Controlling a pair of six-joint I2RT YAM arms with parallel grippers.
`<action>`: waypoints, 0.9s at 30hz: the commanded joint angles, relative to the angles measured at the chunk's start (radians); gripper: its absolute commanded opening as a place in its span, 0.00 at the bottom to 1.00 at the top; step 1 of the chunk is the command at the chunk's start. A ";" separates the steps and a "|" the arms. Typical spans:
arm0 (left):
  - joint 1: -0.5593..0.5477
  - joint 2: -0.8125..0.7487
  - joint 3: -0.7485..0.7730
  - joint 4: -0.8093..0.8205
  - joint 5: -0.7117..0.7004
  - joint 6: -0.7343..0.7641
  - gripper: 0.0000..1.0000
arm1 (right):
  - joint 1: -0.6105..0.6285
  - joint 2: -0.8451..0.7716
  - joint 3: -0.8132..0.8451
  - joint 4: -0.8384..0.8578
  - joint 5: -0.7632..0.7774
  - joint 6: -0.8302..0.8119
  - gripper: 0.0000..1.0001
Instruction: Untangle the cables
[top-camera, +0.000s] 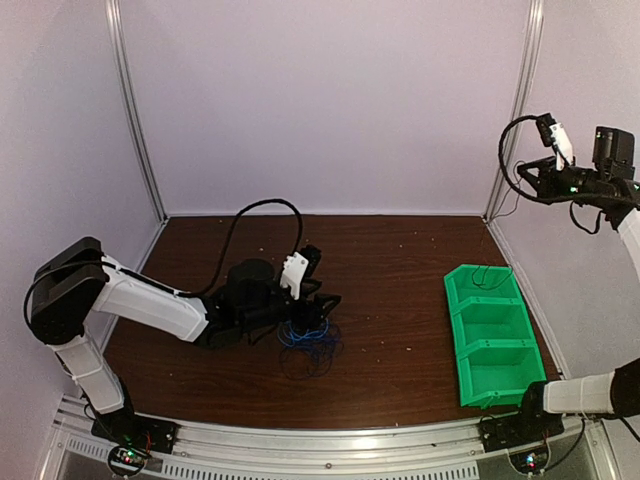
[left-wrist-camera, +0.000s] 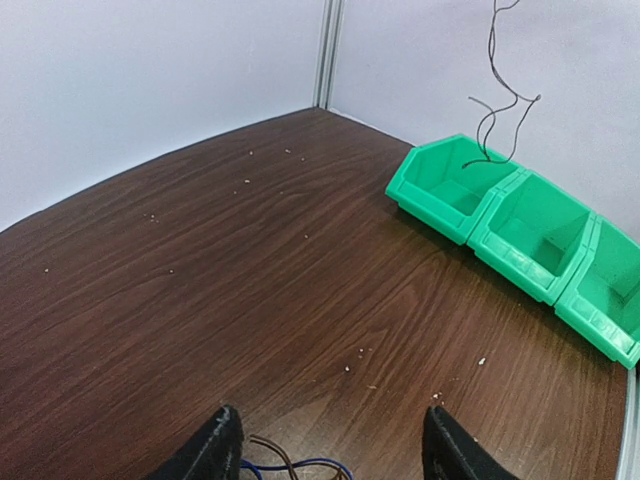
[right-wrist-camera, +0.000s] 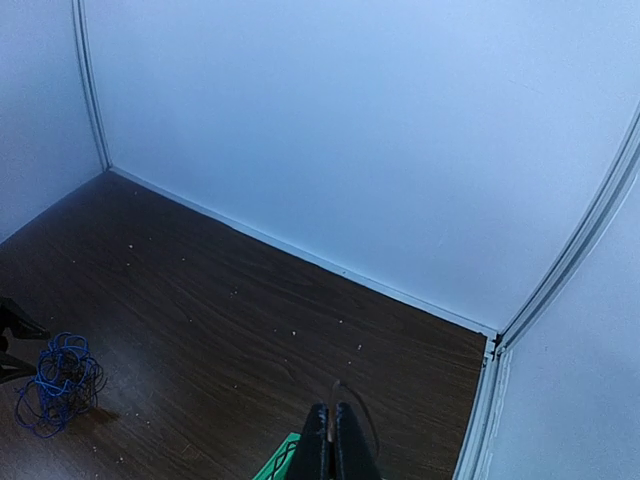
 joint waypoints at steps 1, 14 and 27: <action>-0.002 0.008 0.024 0.026 0.013 -0.007 0.63 | -0.008 -0.018 -0.054 0.022 0.018 -0.004 0.00; -0.003 0.004 0.019 0.015 0.011 -0.014 0.63 | -0.015 0.012 -0.214 0.077 0.044 -0.048 0.00; -0.002 0.023 0.019 0.030 0.014 -0.023 0.63 | -0.032 0.061 -0.307 0.021 0.074 -0.131 0.00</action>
